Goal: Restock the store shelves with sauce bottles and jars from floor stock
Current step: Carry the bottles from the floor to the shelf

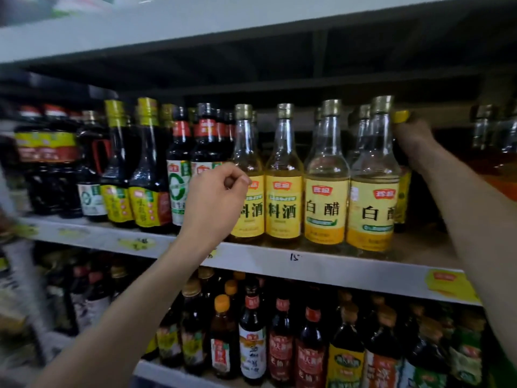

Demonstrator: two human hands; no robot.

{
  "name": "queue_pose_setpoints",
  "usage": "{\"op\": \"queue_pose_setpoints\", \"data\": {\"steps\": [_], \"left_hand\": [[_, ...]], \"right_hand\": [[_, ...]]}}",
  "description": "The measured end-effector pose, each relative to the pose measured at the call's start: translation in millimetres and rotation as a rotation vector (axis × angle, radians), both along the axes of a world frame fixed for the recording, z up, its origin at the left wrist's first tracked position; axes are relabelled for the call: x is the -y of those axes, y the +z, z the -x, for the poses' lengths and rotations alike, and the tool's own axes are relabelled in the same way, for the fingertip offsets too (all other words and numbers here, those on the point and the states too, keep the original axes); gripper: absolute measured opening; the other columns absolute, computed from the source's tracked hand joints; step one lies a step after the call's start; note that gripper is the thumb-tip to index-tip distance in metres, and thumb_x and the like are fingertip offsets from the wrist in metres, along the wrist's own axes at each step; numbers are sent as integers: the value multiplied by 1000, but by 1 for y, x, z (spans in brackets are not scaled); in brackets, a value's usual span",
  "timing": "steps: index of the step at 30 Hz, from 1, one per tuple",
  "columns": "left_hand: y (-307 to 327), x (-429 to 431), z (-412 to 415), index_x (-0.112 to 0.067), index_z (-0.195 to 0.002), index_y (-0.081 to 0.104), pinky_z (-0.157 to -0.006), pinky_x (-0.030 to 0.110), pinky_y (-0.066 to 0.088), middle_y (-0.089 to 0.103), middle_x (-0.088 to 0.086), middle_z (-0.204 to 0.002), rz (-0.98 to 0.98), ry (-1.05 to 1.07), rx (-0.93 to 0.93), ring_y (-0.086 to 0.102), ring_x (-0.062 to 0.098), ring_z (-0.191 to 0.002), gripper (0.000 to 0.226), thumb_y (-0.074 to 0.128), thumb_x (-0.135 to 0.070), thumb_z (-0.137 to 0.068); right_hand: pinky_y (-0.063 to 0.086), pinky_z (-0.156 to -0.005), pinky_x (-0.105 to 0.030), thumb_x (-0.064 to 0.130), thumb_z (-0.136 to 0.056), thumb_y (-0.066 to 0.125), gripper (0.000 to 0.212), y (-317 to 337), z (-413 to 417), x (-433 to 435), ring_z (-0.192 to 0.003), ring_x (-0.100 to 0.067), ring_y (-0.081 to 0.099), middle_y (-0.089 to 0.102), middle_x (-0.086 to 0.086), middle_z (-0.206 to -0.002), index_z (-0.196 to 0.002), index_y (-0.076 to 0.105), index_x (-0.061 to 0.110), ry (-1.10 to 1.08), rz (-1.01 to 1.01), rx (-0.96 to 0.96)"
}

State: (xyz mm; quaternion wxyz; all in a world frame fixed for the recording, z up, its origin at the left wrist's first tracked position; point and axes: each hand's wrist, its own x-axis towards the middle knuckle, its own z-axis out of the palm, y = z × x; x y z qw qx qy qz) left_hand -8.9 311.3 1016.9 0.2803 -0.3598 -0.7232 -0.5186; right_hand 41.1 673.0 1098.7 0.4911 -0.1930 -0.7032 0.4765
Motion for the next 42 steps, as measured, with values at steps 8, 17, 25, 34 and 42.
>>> {"op": "queue_pose_setpoints", "data": {"steps": [8,17,25,34,42], "left_hand": [[12,-7,4,-29,-81,63,-58,39,52,63,-8,-67,67,55,-22,62,19,-61,19,55,-18,-94],[46,-49,10,-18,-131,52,-67,32,57,70,-1,-108,114,195,-352,67,10,-70,39,57,-33,-96],[42,-61,-8,-12,-119,59,-57,28,46,68,6,-101,68,359,-445,65,23,-76,27,55,-22,-94],[-75,-101,-126,-3,-89,67,-45,39,46,65,12,-80,-11,-462,-793,60,30,-61,15,53,-8,-92],[-304,-117,-215,-7,-90,67,-55,41,50,68,16,-80,516,-1006,-351,64,37,-69,14,54,-14,-87]], "right_hand": [[57,-78,-34,15,-84,67,13,-11,-10,3,-92,-22,69,71,-9,-101,-97,67,12,-213,-42,-97],[52,-61,-18,20,-76,66,17,-44,-111,73,-64,2,61,56,13,-71,-81,52,26,-320,-378,-411],[55,-68,-36,20,-83,72,21,-61,-175,134,-72,-16,67,65,3,-76,-82,63,1,-429,-585,-615],[55,-61,-36,12,-78,68,20,-136,-263,219,-65,-16,68,66,-12,-71,-80,58,-5,-501,-424,-288],[38,-55,-18,20,-80,77,30,-385,-348,295,-56,-5,45,50,14,-59,-72,48,17,-694,202,92]]}}
